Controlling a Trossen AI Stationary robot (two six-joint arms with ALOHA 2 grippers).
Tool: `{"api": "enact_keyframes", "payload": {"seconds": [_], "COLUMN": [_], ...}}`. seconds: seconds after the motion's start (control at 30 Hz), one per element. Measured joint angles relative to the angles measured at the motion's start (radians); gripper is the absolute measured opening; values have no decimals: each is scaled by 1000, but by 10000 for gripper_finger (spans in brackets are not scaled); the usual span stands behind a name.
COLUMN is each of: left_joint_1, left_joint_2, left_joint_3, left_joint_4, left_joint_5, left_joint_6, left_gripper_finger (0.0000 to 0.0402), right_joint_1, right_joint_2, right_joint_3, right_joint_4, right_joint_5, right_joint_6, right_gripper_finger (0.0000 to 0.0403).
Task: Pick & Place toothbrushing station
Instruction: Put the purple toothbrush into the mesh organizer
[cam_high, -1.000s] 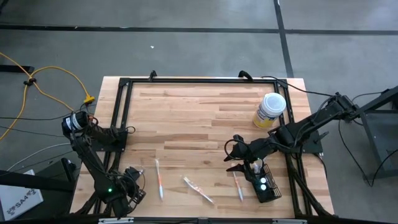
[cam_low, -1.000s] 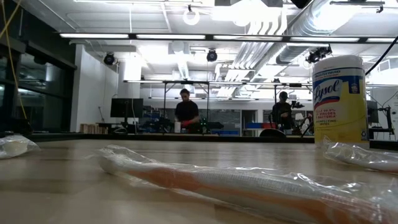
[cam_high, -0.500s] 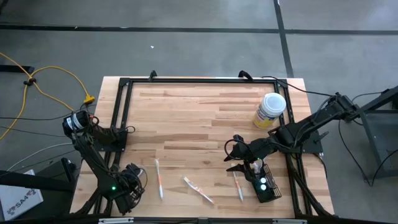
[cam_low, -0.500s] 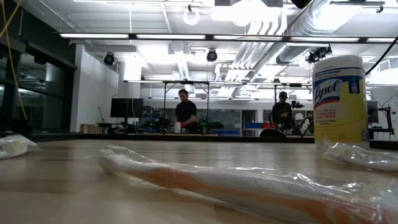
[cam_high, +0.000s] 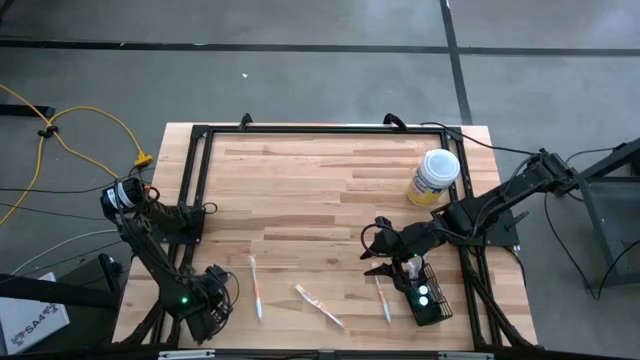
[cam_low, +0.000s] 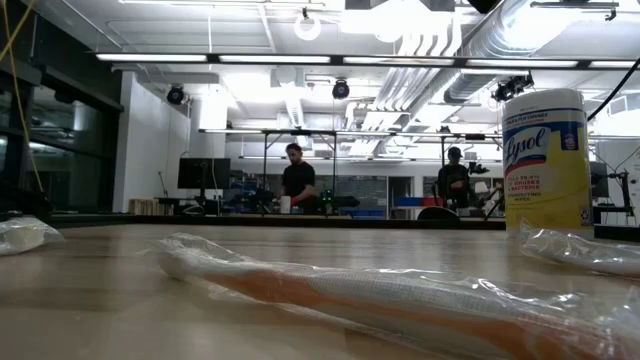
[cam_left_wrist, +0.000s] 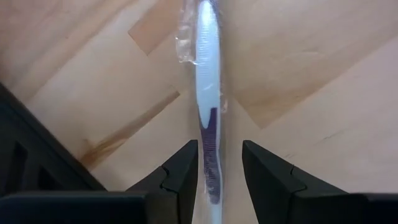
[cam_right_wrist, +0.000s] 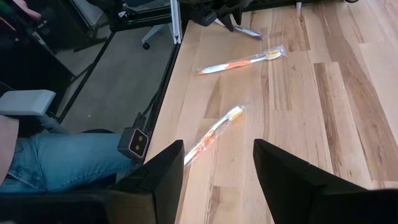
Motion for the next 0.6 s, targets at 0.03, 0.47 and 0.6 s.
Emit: {"api": "enact_keyframes", "payload": {"seconds": [0.03, 0.47, 0.6], "left_joint_1": [0, 0, 0], "left_joint_2": [0, -4, -3], "left_joint_3": [-15, -81, -82], "left_joint_4": [23, 123, 125], "left_joint_5": [14, 35, 37], "left_joint_6": [9, 35, 35], "left_gripper_finger": [117, 117, 117], "right_joint_1": [0, 0, 0], "right_joint_2": [0, 0, 0], "right_joint_3": [0, 0, 0], "right_joint_4": [0, 0, 0], "right_joint_5": [0, 1, 2], "right_joint_6": [1, 26, 26], "right_gripper_finger": [184, 184, 184]}}
